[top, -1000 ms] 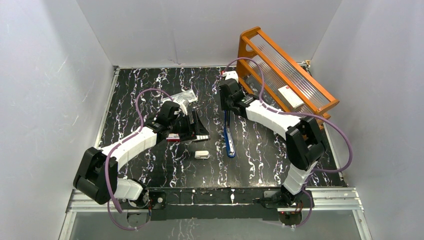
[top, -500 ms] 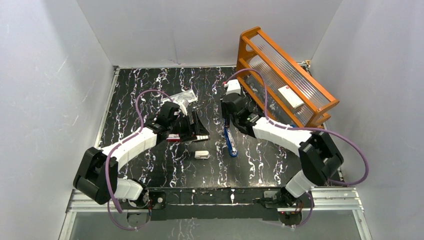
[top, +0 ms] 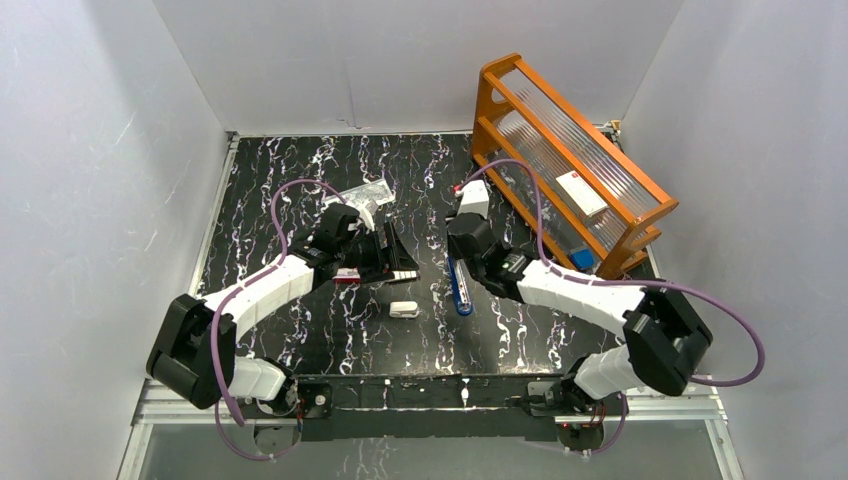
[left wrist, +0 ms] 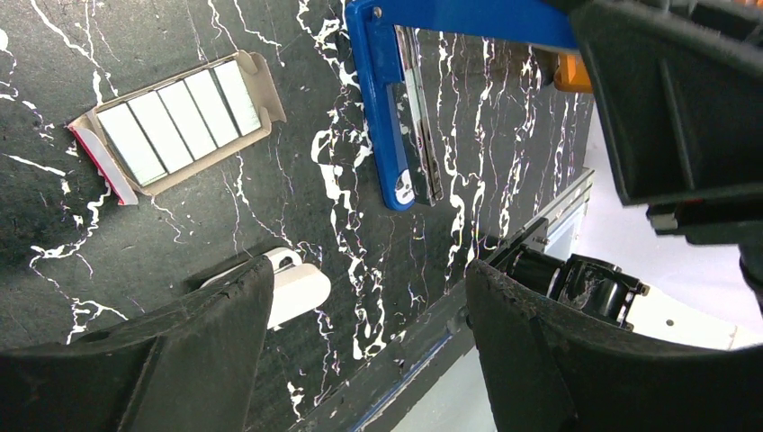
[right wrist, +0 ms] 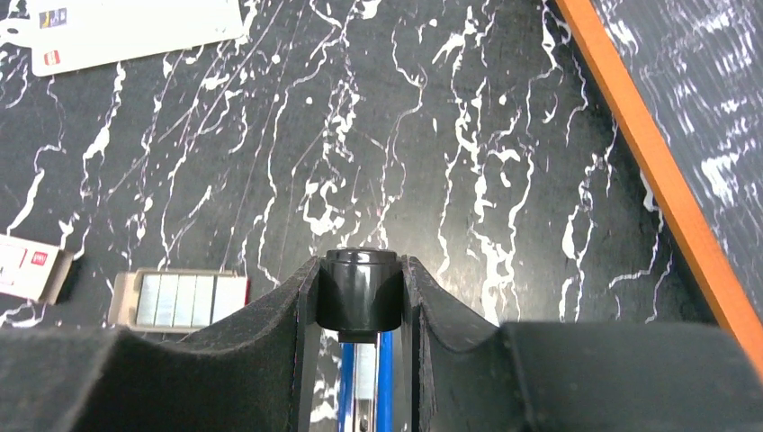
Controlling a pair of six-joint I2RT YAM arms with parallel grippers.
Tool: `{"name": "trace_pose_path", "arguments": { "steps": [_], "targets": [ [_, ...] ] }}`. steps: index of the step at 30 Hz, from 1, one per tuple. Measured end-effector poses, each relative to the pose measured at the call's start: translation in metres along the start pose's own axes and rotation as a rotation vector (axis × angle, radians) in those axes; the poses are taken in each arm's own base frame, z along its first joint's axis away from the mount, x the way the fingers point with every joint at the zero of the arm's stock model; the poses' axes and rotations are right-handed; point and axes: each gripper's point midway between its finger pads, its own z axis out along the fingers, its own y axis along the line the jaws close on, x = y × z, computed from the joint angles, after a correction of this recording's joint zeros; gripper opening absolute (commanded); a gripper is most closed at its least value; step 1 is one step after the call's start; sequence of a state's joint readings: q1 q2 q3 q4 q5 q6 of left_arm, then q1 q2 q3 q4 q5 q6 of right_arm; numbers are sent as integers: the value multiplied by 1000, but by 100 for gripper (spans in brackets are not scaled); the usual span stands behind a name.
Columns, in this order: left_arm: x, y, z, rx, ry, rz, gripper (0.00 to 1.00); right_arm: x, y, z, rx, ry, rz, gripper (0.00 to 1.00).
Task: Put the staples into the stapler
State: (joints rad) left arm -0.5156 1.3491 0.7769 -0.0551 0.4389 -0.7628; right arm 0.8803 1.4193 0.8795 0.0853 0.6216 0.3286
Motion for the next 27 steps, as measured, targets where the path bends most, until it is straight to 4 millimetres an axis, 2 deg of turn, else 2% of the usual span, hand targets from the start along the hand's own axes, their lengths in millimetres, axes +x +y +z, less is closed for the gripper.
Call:
{"name": "trace_pose_path", "arguments": {
  "steps": [8, 14, 17, 27],
  "targets": [
    [0, 0, 1, 1, -1, -1, 74, 29, -1, -29, 13, 46, 16, 31],
    [0, 0, 1, 2, -2, 0, 74, 80, -5, -39, 31, 155, -31, 31],
    [1, 2, 2, -1, 0, -3, 74, 97, -6, -45, 38, 188, -57, 33],
    [3, 4, 3, -4, 3, -11, 74, 120, -15, -50, 52, 238, -77, 47]
  ]
}}
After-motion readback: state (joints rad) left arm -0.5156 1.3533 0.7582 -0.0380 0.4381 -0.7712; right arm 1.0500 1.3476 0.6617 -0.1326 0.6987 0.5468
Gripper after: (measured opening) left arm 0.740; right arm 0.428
